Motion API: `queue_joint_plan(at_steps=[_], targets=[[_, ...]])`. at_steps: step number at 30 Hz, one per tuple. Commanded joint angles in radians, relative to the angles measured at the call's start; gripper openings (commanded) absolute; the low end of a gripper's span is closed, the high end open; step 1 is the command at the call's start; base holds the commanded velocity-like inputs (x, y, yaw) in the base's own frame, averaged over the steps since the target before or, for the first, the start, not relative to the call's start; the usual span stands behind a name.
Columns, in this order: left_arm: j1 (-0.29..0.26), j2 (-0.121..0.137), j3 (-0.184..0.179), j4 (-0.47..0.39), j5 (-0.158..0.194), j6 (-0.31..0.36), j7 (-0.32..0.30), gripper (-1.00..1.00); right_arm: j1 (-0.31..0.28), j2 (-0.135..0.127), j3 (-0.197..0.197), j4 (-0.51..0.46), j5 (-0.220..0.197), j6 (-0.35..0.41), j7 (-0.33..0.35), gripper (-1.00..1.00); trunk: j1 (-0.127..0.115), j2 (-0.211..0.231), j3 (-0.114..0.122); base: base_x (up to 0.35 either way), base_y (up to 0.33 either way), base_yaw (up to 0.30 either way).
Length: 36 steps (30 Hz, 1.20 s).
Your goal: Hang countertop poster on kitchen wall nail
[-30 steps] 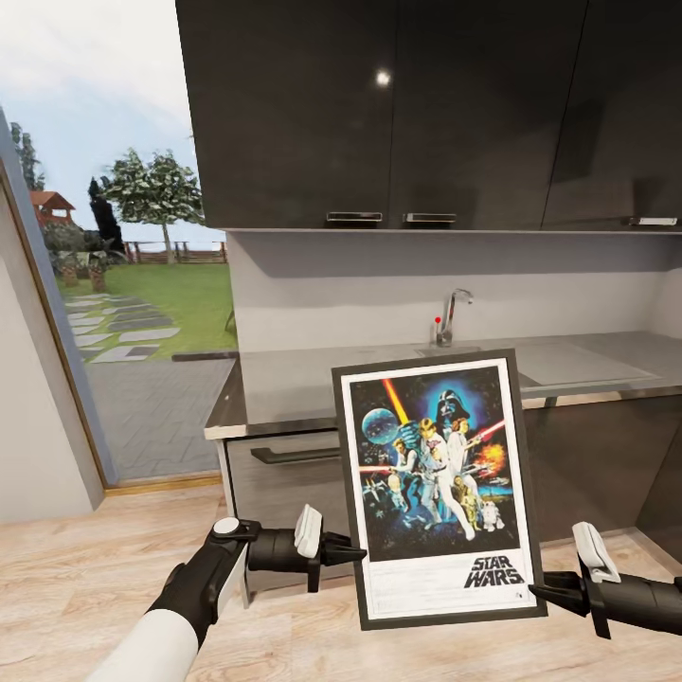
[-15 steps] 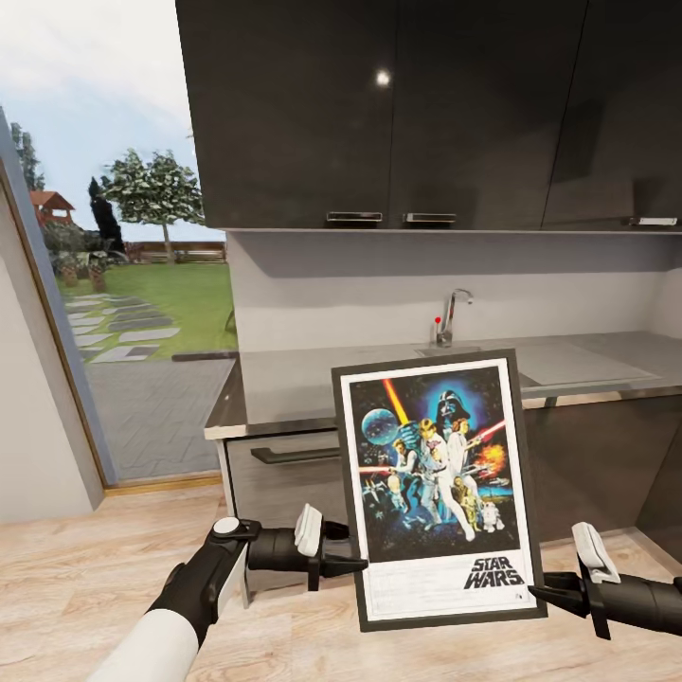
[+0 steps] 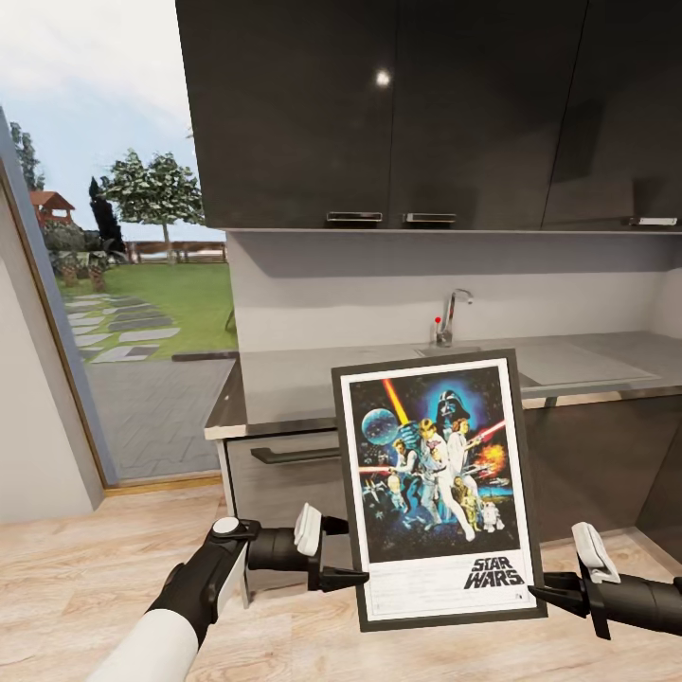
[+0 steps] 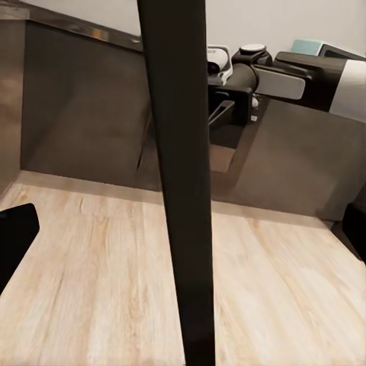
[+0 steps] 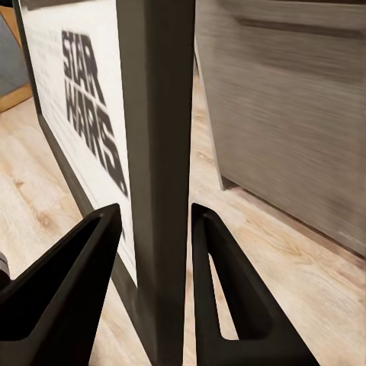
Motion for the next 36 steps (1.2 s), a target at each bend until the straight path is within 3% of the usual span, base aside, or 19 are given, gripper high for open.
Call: queue_joint_plan(at_steps=[1,13,17,22,23,28,29,33,36], targets=[[-0.001,0.0,0.002,-0.001,-0.004,0.002,-0.003,1.0,-0.001,0.0,-0.001,0.0,0.001,0.014,0.007,-1.0,0.0,-0.001,-0.001,0.0,0.0,0.0],[-0.001,0.003,0.003,0.0,-0.006,0.002,-0.003,1.0,-0.001,0.0,-0.001,-0.001,0.001,0.014,0.007,-1.0,0.0,-0.001,-0.001,0.0,0.0,0.0],[-0.001,0.024,0.005,0.001,-0.008,0.002,-0.003,1.0,-0.001,0.0,-0.001,-0.001,0.001,0.014,0.007,-1.0,0.0,-0.001,-0.001,0.0,0.0,0.0],[-0.001,0.066,0.006,0.005,-0.008,0.002,-0.002,1.0,-0.001,0.0,-0.001,-0.001,0.001,0.014,0.007,-1.0,0.0,-0.001,-0.001,0.0,0.0,0.0],[-0.001,0.088,0.006,0.013,-0.007,0.001,-0.002,1.0,-0.001,0.0,-0.001,-0.001,0.001,0.014,0.007,-1.0,0.0,-0.001,-0.001,0.0,0.0,0.0],[-0.001,0.154,0.012,0.044,-0.002,-0.004,-0.001,1.0,-0.001,0.0,-0.001,-0.001,0.001,0.014,0.007,-1.0,0.0,-0.001,-0.001,0.0,0.0,0.0],[-0.001,0.18,0.023,0.058,-0.001,-0.014,-0.001,1.0,-0.001,0.0,-0.001,-0.001,0.001,0.014,0.007,-1.0,0.0,-0.001,-0.001,0.0,0.0,0.0],[-0.001,0.217,0.068,0.092,0.0,-0.038,-0.003,1.0,-0.001,0.0,-0.001,-0.001,0.001,0.015,0.007,-1.0,0.0,-0.001,-0.001,0.0,0.0,0.0],[-0.001,0.247,0.128,0.136,-0.001,-0.053,-0.004,1.0,-0.001,0.0,-0.002,-0.001,0.001,0.015,0.007,-1.0,0.0,-0.001,-0.001,0.0,0.0,0.0]])
